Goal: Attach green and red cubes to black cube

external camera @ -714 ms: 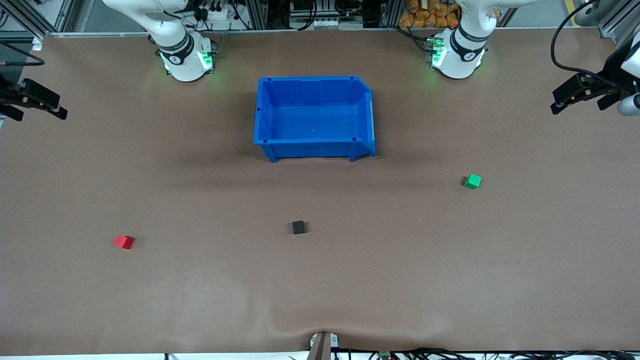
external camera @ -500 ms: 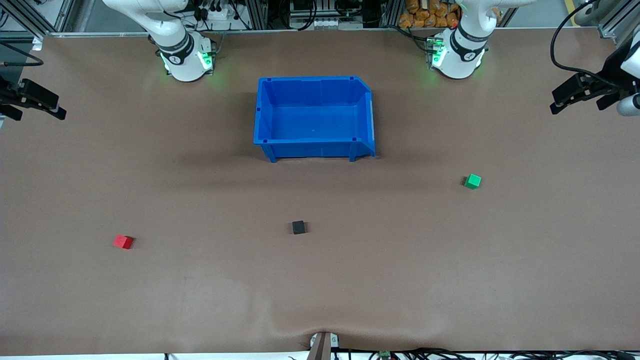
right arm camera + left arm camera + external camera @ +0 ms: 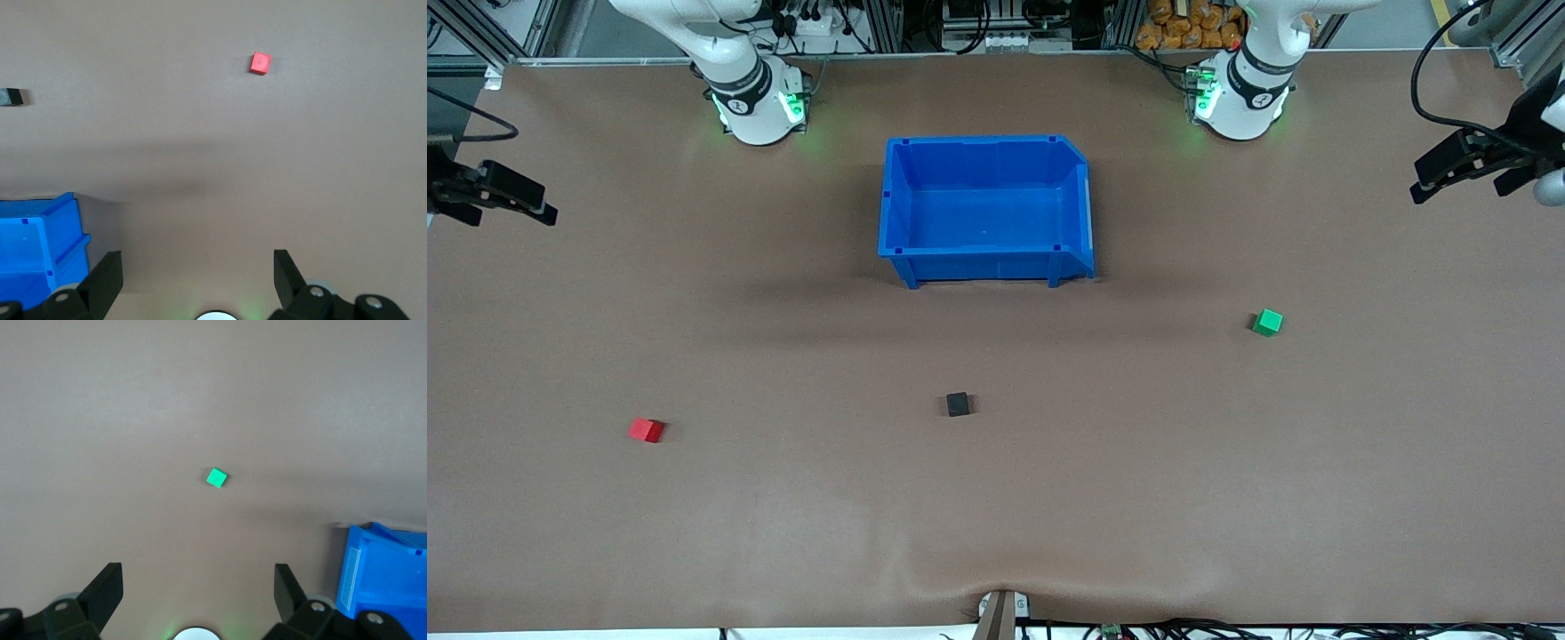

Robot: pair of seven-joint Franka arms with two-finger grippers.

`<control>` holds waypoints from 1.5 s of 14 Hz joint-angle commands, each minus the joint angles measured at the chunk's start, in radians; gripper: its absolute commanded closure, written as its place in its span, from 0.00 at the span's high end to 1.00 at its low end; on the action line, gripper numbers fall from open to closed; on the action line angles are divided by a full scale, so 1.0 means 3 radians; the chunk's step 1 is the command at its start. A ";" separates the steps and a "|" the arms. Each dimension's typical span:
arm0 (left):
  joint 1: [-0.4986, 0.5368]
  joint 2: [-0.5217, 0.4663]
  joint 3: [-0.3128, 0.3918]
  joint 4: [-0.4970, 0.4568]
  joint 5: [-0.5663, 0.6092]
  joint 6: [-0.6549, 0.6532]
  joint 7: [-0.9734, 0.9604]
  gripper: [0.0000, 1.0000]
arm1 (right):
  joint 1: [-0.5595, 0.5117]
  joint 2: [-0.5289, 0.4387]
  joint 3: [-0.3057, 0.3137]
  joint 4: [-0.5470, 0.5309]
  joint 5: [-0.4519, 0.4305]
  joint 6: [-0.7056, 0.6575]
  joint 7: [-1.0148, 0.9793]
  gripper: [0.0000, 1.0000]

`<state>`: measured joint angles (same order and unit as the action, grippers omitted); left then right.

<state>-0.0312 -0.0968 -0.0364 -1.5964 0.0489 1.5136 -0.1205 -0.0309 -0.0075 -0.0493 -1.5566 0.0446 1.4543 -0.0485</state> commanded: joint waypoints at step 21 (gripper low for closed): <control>0.0099 0.0051 -0.0094 -0.0431 0.0011 0.0058 0.0033 1.00 | 0.0287 0.0061 0.0016 0.0029 -0.0026 0.0035 0.0044 1.00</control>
<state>-0.0184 -0.0724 -0.0609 -1.7074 0.0490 1.5134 -0.1196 0.0648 0.0095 -0.0401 -1.5549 0.0429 1.4705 -0.0476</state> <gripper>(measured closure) 0.000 0.000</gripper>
